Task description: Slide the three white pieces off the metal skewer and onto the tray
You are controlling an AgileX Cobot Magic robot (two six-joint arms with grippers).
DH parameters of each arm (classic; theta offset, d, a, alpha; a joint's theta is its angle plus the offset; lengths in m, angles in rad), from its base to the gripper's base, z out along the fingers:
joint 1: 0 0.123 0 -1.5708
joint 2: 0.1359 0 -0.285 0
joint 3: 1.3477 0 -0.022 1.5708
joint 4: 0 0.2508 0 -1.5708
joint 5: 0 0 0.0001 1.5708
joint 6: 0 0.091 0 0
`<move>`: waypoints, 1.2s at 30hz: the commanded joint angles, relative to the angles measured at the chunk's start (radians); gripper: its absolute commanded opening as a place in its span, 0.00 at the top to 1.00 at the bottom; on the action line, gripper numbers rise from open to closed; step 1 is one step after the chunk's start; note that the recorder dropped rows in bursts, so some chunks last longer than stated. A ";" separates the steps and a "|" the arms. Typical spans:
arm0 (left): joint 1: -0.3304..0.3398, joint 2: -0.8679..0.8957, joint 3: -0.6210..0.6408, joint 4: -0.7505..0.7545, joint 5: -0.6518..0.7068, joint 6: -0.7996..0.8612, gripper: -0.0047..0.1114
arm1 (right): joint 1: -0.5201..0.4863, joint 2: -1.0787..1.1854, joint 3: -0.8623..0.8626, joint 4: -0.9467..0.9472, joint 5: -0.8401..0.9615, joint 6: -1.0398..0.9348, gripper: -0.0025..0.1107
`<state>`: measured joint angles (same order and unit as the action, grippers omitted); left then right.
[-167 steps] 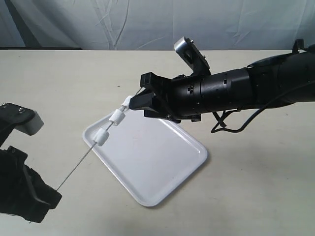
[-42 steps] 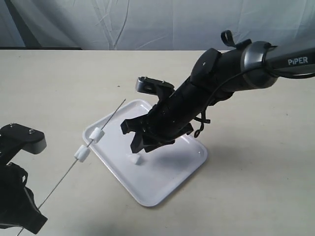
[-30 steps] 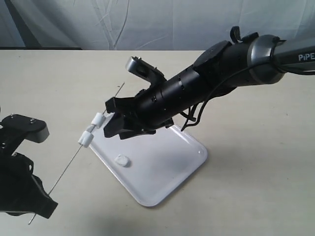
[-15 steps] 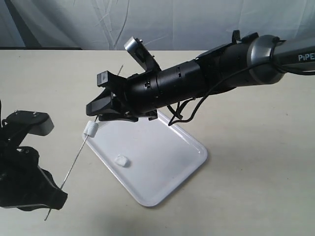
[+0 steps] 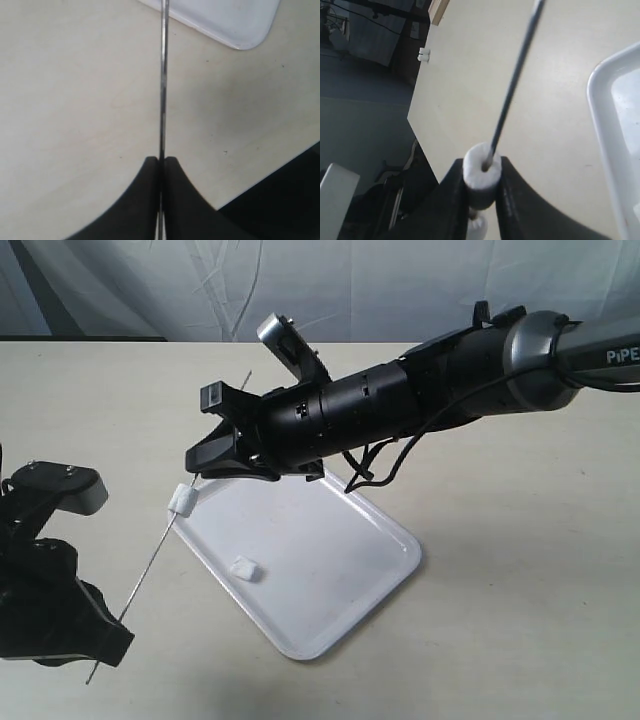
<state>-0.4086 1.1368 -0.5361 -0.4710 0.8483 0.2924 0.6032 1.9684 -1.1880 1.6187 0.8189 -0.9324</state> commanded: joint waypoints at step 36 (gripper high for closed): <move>-0.003 0.049 -0.044 0.068 0.161 -0.056 0.96 | -0.001 -0.022 -0.002 -0.728 -0.172 0.409 0.83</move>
<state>-0.4086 1.1810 -0.5740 -0.3895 1.0066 0.2288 0.5826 1.9353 -1.1880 0.8883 0.6930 -0.5391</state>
